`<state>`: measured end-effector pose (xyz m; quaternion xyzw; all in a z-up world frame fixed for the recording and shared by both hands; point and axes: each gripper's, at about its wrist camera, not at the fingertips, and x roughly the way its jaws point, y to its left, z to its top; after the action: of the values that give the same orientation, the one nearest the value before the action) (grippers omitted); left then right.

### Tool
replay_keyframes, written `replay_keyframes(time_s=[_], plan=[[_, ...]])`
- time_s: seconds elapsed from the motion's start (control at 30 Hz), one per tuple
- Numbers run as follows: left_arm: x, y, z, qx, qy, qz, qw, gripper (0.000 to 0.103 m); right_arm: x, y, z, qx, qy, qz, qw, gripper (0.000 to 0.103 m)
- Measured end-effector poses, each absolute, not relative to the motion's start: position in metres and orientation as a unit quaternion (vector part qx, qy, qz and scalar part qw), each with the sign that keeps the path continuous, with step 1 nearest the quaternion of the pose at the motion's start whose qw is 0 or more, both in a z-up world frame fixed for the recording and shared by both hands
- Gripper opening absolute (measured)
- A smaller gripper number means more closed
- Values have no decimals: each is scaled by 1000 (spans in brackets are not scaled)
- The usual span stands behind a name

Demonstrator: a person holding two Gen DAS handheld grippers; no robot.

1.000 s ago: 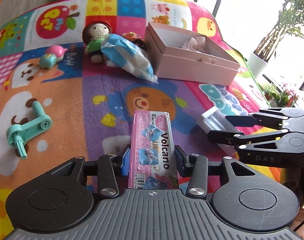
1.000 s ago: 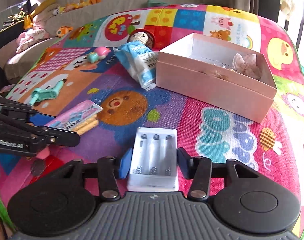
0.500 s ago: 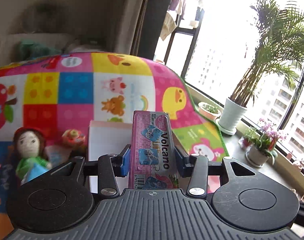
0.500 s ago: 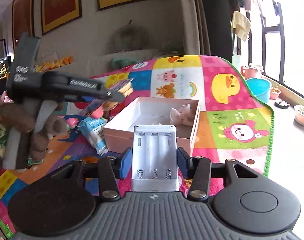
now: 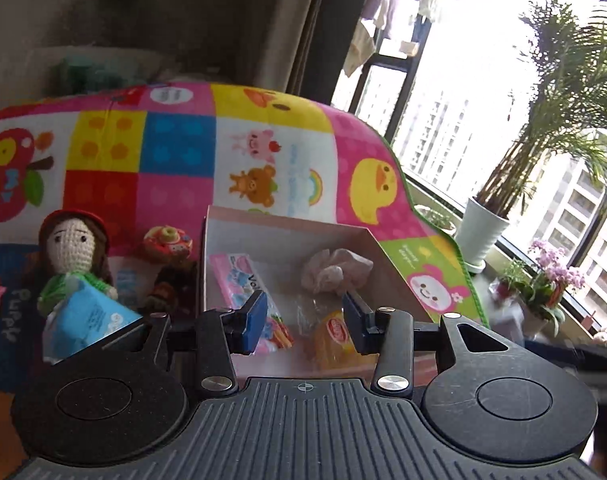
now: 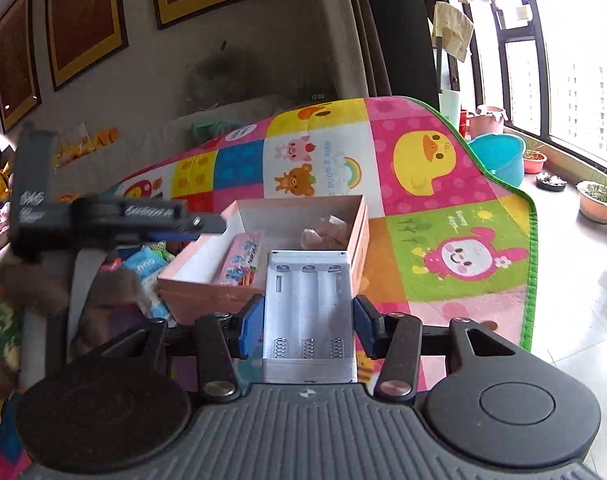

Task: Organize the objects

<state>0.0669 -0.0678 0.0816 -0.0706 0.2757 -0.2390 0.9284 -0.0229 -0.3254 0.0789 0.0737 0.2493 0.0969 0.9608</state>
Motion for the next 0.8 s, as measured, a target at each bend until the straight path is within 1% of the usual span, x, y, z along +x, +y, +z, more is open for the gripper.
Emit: replay_keyframes(time_s=[0.07,0.2,0.23,0.27,0.33,0.4,0.43,0.47,0.5,0.57,0.67,0.8], plan=[[42,-55,76,-61,279,-257,923,46,1,-320,89,76,240,105,962,47],[2,-33,53,-36,312,-260,913,46,64,-303,112,62,223,102,967,47],[-5,-27,49,-29,317,-251,914,46,84,-299,116,57,227,99,967,49],[-11,-18,47,-23,318,-238,917,46,101,-295,118,54,237,99,965,57],[-23,6,46,-17,313,-201,928,46,126,-290,117,55,252,77,963,64],[-34,38,48,-24,301,-143,943,46,133,-285,114,50,258,73,962,64],[-38,54,49,-31,295,-105,949,46,131,-282,112,51,261,79,961,67],[-43,68,50,-36,289,-62,955,46,128,-279,110,53,262,88,959,74],[-47,82,50,-41,287,-7,957,46,123,-274,108,52,263,96,959,76],[-52,107,47,-78,294,73,950,46,115,-261,102,36,267,108,957,76],[-59,139,37,-174,311,97,929,46,108,-236,97,4,273,130,953,76],[-50,140,24,-198,324,89,921,46,111,-208,103,-4,280,154,947,76]])
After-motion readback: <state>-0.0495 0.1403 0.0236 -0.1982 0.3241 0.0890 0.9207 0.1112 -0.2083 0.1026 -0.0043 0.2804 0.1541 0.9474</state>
